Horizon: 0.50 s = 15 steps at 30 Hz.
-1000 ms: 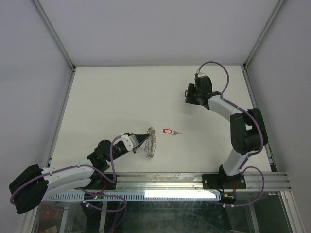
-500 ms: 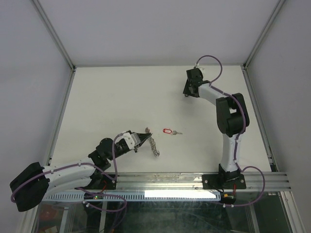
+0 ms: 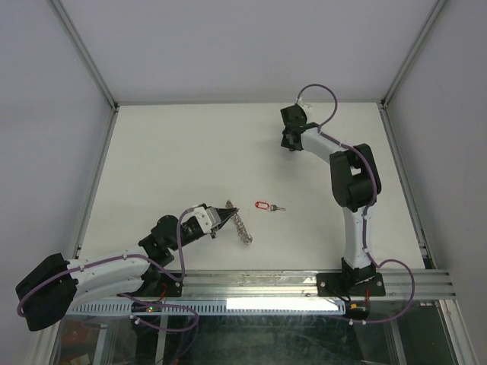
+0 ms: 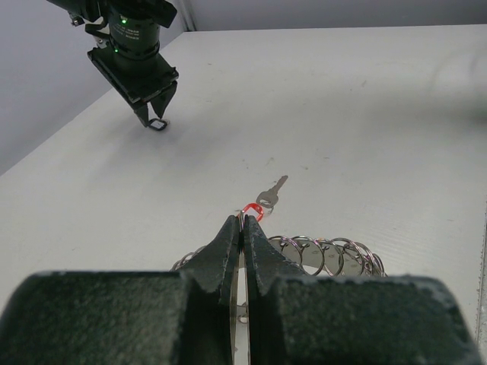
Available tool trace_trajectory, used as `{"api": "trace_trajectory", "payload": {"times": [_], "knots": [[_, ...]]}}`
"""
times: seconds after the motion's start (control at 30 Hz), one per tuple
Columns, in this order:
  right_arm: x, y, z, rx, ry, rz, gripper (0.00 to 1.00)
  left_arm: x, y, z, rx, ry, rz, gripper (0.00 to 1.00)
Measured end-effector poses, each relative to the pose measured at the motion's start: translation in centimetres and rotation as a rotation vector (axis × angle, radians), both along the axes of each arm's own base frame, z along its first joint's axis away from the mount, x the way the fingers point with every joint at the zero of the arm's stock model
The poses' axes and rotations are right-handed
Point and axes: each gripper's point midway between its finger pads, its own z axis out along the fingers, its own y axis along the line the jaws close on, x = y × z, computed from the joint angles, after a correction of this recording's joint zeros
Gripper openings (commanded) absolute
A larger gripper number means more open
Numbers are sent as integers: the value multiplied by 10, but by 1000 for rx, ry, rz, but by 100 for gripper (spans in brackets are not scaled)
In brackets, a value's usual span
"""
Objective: Put the keys on the keyring
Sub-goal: Move the key to the center of the board.
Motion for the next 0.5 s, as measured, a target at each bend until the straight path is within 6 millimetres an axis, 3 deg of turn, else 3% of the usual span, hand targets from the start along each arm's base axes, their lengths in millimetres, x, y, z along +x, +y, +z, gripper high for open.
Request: {"api": "trace_trajectory", "payload": {"times": [0.33, 0.5], "knots": [[-8, -9, -19, -55, 61, -15, 27, 0, 0, -1, 2, 1, 0, 0], [-6, -9, -18, -60, 60, -15, 20, 1, -1, 0, 3, 2, 0, 0]]}}
